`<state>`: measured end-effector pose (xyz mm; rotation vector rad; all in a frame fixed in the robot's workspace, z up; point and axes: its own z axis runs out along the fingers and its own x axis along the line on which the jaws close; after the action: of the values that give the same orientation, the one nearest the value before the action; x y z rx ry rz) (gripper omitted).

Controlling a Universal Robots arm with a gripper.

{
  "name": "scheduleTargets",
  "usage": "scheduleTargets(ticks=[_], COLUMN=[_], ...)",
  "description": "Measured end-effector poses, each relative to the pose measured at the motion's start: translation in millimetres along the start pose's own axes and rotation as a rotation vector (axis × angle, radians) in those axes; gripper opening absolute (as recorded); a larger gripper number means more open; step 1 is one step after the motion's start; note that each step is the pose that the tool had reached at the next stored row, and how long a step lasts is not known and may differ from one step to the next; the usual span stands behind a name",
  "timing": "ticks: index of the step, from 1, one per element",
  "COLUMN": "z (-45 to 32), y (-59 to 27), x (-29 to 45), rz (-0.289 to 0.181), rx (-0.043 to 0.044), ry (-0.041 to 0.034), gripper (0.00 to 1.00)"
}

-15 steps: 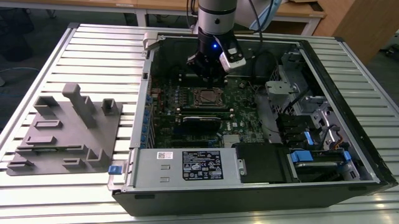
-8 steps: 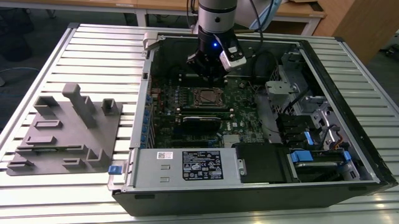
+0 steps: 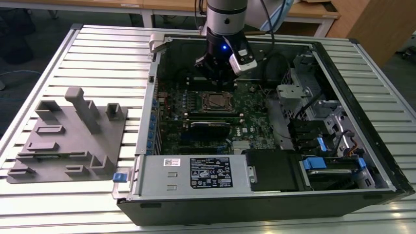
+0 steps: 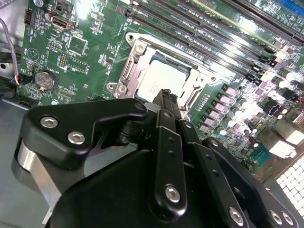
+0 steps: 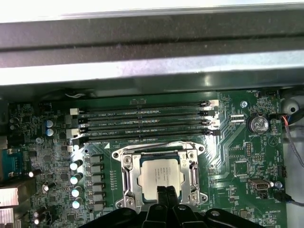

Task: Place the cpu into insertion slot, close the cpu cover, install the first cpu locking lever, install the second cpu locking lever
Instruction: 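Install the second cpu locking lever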

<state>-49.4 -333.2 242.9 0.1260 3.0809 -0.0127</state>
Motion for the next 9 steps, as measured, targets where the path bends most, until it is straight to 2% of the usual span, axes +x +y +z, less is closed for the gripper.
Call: scheduleTargets(ticks=[9], z=[0.3], y=[-9.5], x=[-0.8], rz=[0.000], rx=[-0.0001], ry=[0.0000], gripper=[0.11])
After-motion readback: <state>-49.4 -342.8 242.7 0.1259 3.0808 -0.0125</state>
